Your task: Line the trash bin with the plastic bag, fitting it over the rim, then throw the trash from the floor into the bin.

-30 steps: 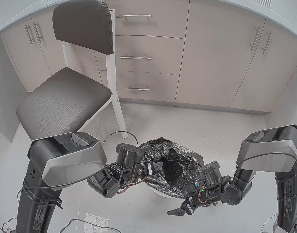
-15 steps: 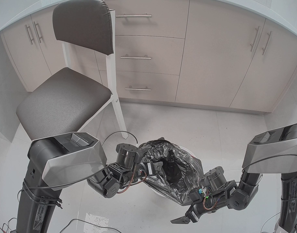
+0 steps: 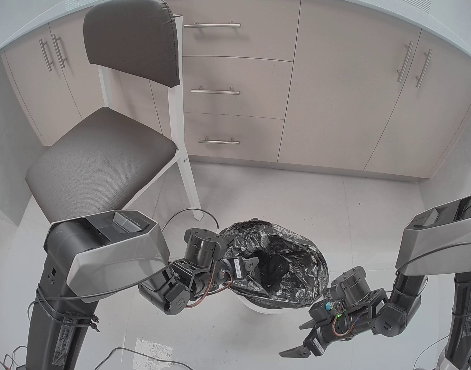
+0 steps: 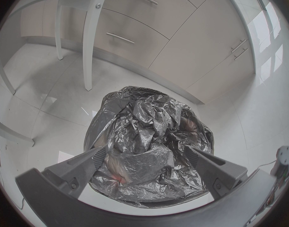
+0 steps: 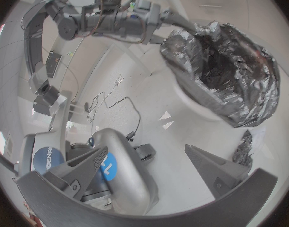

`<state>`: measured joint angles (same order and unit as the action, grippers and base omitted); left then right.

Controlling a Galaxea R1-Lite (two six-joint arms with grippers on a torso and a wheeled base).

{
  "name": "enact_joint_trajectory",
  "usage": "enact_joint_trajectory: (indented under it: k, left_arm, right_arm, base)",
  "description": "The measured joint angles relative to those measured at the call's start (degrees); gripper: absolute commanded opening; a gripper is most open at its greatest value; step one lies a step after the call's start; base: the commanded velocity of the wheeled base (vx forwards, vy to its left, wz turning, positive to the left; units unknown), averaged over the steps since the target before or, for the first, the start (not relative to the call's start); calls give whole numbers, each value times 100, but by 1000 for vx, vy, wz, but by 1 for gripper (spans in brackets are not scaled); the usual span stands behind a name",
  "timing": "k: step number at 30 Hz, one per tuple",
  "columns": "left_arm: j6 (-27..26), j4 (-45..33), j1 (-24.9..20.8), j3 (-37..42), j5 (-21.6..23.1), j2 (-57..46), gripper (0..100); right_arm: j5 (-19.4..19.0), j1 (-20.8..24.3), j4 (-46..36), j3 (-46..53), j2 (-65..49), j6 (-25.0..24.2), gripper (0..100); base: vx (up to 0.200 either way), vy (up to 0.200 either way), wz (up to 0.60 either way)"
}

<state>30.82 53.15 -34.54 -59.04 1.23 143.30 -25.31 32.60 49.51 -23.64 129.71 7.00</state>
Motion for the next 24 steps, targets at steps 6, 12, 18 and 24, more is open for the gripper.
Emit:
enact_joint_trajectory:
  k: [6, 12, 18, 24]
  left_arm:
    - [-2, 0, -2, 2, -1, 0, 100]
    - [-6, 5, 0, -2, 0, 0, 100]
    - [-9, 6, 0, -2, 0, 0, 100]
    - [-9, 6, 0, -2, -1, 0, 100]
  right_arm:
    - [996, -325, 503, -102, 23, -333, 100]
    - [1636, -634, 811, -296, 171, -1162, 100]
    - [2104, -724, 885, -485, 340, -1493, 100]
    - [2187, -801, 950, -513, 408, -1373, 100]
  base:
    - [0, 0, 0]
    - [0, 0, 0]
    - [0, 0, 0]
    - [0, 0, 0]
